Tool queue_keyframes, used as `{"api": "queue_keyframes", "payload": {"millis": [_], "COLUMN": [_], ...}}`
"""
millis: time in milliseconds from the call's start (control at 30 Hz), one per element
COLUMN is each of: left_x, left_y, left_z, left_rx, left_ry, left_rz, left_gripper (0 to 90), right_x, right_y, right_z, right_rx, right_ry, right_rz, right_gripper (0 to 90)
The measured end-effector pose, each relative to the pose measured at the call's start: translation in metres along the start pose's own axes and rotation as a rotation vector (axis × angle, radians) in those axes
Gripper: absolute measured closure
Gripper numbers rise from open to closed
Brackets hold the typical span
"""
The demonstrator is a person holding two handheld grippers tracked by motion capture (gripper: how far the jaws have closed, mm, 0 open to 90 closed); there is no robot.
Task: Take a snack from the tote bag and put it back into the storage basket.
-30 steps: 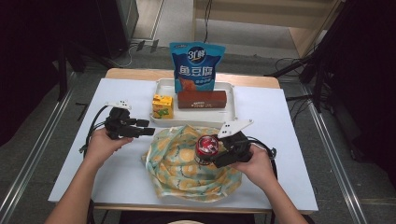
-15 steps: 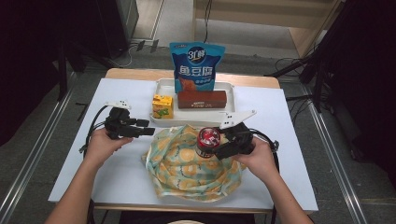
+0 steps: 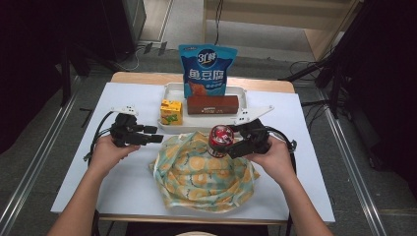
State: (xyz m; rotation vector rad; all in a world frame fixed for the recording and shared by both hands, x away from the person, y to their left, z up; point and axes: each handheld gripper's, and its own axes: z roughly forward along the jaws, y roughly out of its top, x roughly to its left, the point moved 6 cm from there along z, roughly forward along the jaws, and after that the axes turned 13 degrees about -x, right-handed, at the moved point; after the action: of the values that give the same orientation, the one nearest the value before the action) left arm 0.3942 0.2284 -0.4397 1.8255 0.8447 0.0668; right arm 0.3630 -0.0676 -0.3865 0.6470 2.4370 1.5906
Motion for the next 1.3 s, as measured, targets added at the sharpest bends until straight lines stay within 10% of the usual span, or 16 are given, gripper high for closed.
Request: {"api": "queue_keyframes", "payload": {"millis": [1300], "left_x": [-0.002], "left_y": [-0.004], "left_z": [-0.011], "left_rx": [-0.014], "left_ry": [0.001], "left_rz": [0.004], "left_gripper": [42.5], "right_x": [-0.053], "right_y": [0.017], "right_z": [0.010], "right_rx": [0.002], "right_ry": [-0.065], "right_rz": [0.013], "right_gripper": [26.3]}}
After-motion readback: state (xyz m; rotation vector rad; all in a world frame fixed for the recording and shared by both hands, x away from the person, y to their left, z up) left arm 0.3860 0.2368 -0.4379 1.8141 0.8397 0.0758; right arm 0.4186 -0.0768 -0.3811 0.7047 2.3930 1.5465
